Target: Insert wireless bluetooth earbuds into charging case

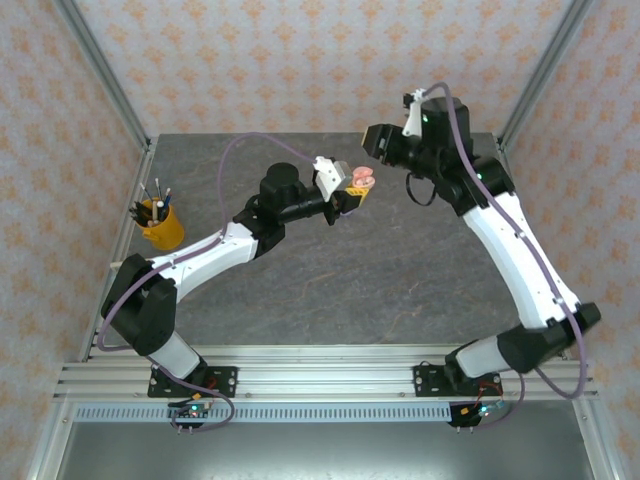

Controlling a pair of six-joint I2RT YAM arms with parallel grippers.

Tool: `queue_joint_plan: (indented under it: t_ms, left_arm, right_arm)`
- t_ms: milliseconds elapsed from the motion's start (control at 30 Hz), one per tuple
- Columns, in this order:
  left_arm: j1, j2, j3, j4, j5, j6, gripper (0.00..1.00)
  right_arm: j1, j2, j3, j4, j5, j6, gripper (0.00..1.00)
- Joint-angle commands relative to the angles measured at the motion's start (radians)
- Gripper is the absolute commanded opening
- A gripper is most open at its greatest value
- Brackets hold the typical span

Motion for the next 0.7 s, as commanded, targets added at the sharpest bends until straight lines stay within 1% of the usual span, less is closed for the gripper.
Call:
queue_joint_plan:
  t_ms: [0,100,167,233,367,533,567,633,667]
  left_arm:
    - [-0.008,-0.029,-0.007,0.03,0.03,0.028,0.0]
    - [-0.008,-0.031,-0.007,0.025,0.027,0.036,0.0]
    - [-0.008,-0.031,-0.006,0.022,0.021,0.038,0.0]
    - [-0.008,-0.032,-0.004,0.015,0.006,0.042,0.0]
    - [-0.004,-0.025,0.005,-0.002,-0.022,0.041,0.0]
    - [0.003,-0.005,0.023,-0.006,-0.033,0.016,0.0]
    - [0.003,-0.004,0.026,-0.009,-0.031,0.01,0.0]
    - [0.003,0.004,0.031,-0.032,-0.029,-0.009,0.0]
    - [0.003,0.008,0.031,-0.044,-0.03,-0.023,0.0]
  right_arm:
    - [-0.006,0.12,0.086,-0.16,-0.003,-0.028,0.36]
    - [-0.006,0.214,0.169,-0.247,-0.048,-0.052,0.29]
    - [-0.006,0.251,0.208,-0.297,-0.085,-0.068,0.23]
    - [-0.002,0.248,0.203,-0.315,-0.107,-0.077,0.19]
    - [0.014,0.176,0.131,-0.316,-0.095,-0.087,0.17]
    - [0.021,0.057,0.005,-0.293,-0.037,-0.067,0.17]
    - [0.021,0.036,-0.02,-0.284,-0.009,-0.053,0.17]
    - [0.015,-0.006,-0.072,-0.263,0.098,-0.009,0.21]
    - [0.005,-0.02,-0.092,-0.255,0.133,0.016,0.21]
